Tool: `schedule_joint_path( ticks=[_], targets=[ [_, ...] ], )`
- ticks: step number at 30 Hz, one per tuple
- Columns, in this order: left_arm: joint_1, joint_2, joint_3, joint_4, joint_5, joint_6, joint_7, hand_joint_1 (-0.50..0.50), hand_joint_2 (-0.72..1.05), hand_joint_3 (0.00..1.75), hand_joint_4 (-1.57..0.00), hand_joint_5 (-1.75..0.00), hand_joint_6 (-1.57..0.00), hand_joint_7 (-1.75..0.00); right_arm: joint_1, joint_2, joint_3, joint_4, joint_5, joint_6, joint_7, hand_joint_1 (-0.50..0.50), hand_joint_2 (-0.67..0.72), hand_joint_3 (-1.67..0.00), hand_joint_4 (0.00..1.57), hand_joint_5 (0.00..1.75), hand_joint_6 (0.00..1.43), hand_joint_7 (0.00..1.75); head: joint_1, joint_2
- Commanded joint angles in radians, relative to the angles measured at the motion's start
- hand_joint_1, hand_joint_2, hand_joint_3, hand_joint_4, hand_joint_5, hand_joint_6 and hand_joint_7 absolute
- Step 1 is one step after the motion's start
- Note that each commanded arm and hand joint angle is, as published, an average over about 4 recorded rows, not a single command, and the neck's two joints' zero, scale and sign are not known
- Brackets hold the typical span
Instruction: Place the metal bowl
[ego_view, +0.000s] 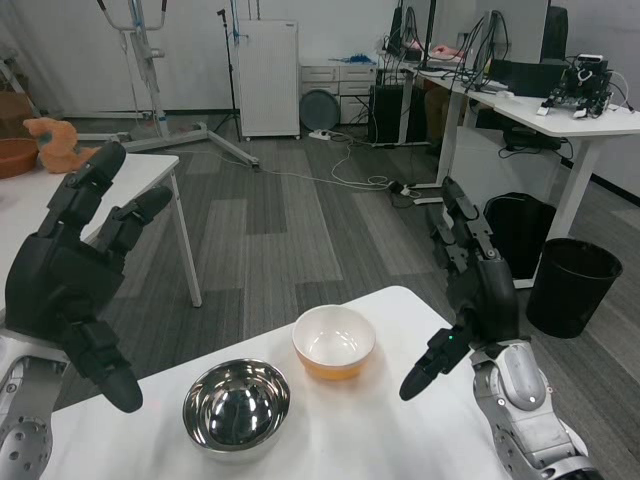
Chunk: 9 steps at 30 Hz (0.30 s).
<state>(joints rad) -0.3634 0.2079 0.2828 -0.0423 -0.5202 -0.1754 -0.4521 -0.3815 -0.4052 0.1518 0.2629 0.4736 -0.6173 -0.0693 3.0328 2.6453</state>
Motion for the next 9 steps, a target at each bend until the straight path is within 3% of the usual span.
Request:
schedule_joint_path(
  ticks=[1, 9],
  targets=[
    [0.012, 0.001, -0.001, -0.015, -0.011, -0.001, 0.0, -0.5, -0.28, 0.0, 0.0, -0.72, 0.0, -0.28, 0.006, 0.002, -0.011, -0.021, -0.001, -0.012, -0.003, -0.29, 0.71, 0.0, 0.0, 0.0, 0.0, 0.07, -0.005, 0.007],
    [0.012, 0.007, -0.004, -0.018, -0.02, -0.001, 0.001, -0.5, -0.28, 0.0, 0.0, -0.72, 0.0, -0.28, 0.009, 0.005, -0.011, -0.035, -0.001, -0.013, -0.003, -0.29, 0.72, 0.0, 0.0, 0.0, 0.0, 0.07, -0.007, 0.013]
  ],
)
